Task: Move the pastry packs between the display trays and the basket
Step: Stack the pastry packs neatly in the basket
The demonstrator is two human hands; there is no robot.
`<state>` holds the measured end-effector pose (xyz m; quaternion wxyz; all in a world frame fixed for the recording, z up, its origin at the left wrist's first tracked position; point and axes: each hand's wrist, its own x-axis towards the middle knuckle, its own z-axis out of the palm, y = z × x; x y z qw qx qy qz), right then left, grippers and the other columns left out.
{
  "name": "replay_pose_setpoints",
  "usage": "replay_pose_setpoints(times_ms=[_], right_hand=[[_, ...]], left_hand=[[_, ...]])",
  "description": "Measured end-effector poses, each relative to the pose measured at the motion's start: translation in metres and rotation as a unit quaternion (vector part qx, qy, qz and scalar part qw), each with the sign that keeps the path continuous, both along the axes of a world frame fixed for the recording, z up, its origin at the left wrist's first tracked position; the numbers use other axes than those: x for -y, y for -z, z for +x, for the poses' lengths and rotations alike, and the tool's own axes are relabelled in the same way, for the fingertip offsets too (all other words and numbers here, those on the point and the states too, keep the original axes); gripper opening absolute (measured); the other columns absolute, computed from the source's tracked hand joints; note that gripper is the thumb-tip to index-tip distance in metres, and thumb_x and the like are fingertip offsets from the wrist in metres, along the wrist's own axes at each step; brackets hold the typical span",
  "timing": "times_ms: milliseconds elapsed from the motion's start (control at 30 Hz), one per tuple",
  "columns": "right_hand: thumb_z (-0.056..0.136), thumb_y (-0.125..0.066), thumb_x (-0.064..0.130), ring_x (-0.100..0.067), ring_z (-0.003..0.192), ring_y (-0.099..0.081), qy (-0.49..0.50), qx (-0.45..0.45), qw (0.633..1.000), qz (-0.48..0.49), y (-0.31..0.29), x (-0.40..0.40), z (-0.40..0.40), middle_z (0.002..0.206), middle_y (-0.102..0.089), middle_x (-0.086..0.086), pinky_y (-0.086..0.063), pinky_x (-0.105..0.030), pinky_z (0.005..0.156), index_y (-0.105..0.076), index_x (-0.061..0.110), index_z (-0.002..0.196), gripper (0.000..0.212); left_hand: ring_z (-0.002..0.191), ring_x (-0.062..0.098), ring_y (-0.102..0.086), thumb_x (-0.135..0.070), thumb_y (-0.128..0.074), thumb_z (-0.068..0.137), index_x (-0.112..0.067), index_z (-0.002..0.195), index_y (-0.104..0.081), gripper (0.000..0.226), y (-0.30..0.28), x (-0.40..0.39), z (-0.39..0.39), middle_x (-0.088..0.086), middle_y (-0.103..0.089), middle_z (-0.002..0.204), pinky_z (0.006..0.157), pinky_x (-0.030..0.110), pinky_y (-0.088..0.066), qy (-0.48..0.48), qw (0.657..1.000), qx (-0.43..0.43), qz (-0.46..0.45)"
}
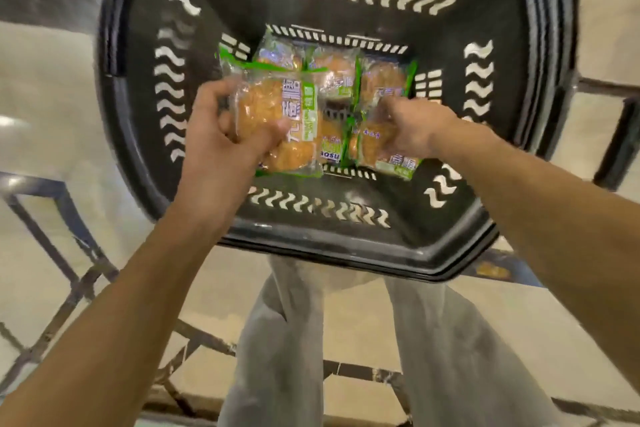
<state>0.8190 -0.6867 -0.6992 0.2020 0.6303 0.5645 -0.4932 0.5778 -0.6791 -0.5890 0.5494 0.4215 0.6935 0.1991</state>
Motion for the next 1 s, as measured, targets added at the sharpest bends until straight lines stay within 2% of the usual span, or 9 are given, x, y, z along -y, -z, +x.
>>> replay_pose_setpoints(times_ms=[67,200,367,467,633,767,867,933,1000], right_hand=[[0.082,-0.08,0.04,-0.033,0.121,-0.058,-0.009,0.023,1.0,-0.018,0.056,0.002,-0.008,0.135,-0.061,-0.008,-0.048,-0.044,0.102,-0.04,0.025,0.143,0.075],[0.084,-0.08,0.033,-0.036,0.12,-0.057,0.011,0.032,0.999,-0.03,0.13,0.009,-0.014,0.133,-0.06,-0.014,-0.047,-0.04,0.099,-0.041,0.027,0.142,0.069],[0.089,-0.075,0.024,-0.036,0.121,-0.057,0.001,0.04,0.999,-0.006,0.158,0.008,-0.012,0.133,-0.06,-0.017,-0.045,-0.036,0.096,-0.047,0.017,0.142,0.06],[0.09,-0.073,0.027,-0.041,0.118,-0.056,-0.008,0.047,0.999,0.016,0.154,0.012,-0.013,0.129,-0.057,-0.022,-0.044,-0.042,0.093,-0.03,0.016,0.15,0.076],[0.088,-0.075,0.031,-0.04,0.118,-0.056,-0.018,0.04,0.999,0.014,0.156,0.028,-0.015,0.131,-0.055,-0.02,-0.044,-0.043,0.096,-0.036,0.016,0.144,0.07],[0.09,-0.07,0.032,-0.038,0.124,-0.052,-0.014,0.035,0.999,0.014,0.146,0.033,-0.017,0.138,-0.051,-0.015,-0.043,-0.043,0.1,-0.035,0.017,0.147,0.068],[0.09,-0.068,0.034,-0.038,0.131,-0.046,-0.001,0.039,0.999,0.036,0.113,0.025,-0.016,0.144,-0.044,-0.014,-0.044,-0.045,0.106,-0.034,0.017,0.151,0.072],[0.091,-0.063,0.034,-0.036,0.129,-0.047,0.021,0.034,0.996,0.084,0.073,0.02,-0.013,0.142,-0.045,-0.012,-0.047,-0.045,0.1,-0.037,0.017,0.15,0.066],[0.093,-0.059,0.032,-0.033,0.124,-0.051,0.051,0.02,0.987,0.153,0.024,0.023,-0.002,0.139,-0.048,-0.008,-0.051,-0.044,0.092,-0.041,0.02,0.149,0.059]], left_hand=[[0.093,0.007,-0.073,-0.01,-0.077,0.087,-0.012,0.127,-0.049,0.049,0.042,-0.008,-0.004,-0.008,-0.075,0.103,0.07,0.023,-0.059,0.018,1.0,0.005,-0.012],[0.096,0.009,-0.073,-0.013,-0.079,0.085,-0.013,0.128,-0.05,0.052,0.107,-0.021,-0.009,-0.003,-0.074,0.109,0.074,0.025,-0.06,0.051,0.999,0.002,-0.016],[0.084,0.006,-0.073,-0.011,-0.079,0.086,-0.011,0.131,-0.048,0.055,0.141,-0.03,-0.005,-0.004,-0.074,0.098,0.067,0.019,-0.058,0.068,0.998,0.0,-0.011],[0.084,0.005,-0.073,-0.008,-0.075,0.088,-0.007,0.133,-0.045,0.054,0.143,-0.032,-0.002,-0.005,-0.074,0.097,0.066,0.018,-0.057,0.075,0.997,0.014,-0.016],[0.09,0.009,-0.074,-0.01,-0.077,0.086,-0.011,0.131,-0.047,0.054,0.144,-0.033,0.0,0.001,-0.073,0.107,0.068,0.024,-0.06,0.085,0.996,0.023,-0.026],[0.084,0.009,-0.074,-0.008,-0.077,0.087,-0.014,0.125,-0.048,0.048,0.141,-0.034,0.004,0.002,-0.073,0.104,0.063,0.022,-0.058,0.104,0.993,0.023,-0.041],[0.081,0.008,-0.073,-0.005,-0.077,0.085,-0.014,0.124,-0.046,0.051,0.133,-0.034,0.012,0.006,-0.071,0.107,0.061,0.019,-0.056,0.127,0.991,0.017,-0.043],[0.081,0.008,-0.072,-0.006,-0.078,0.084,-0.02,0.123,-0.045,0.053,0.129,-0.033,0.022,0.008,-0.068,0.109,0.061,0.019,-0.056,0.136,0.99,0.006,-0.043],[0.091,0.015,-0.071,-0.016,-0.084,0.081,-0.031,0.122,-0.046,0.058,0.125,-0.032,0.037,0.004,-0.066,0.114,0.067,0.029,-0.06,0.165,0.986,-0.023,-0.032]])
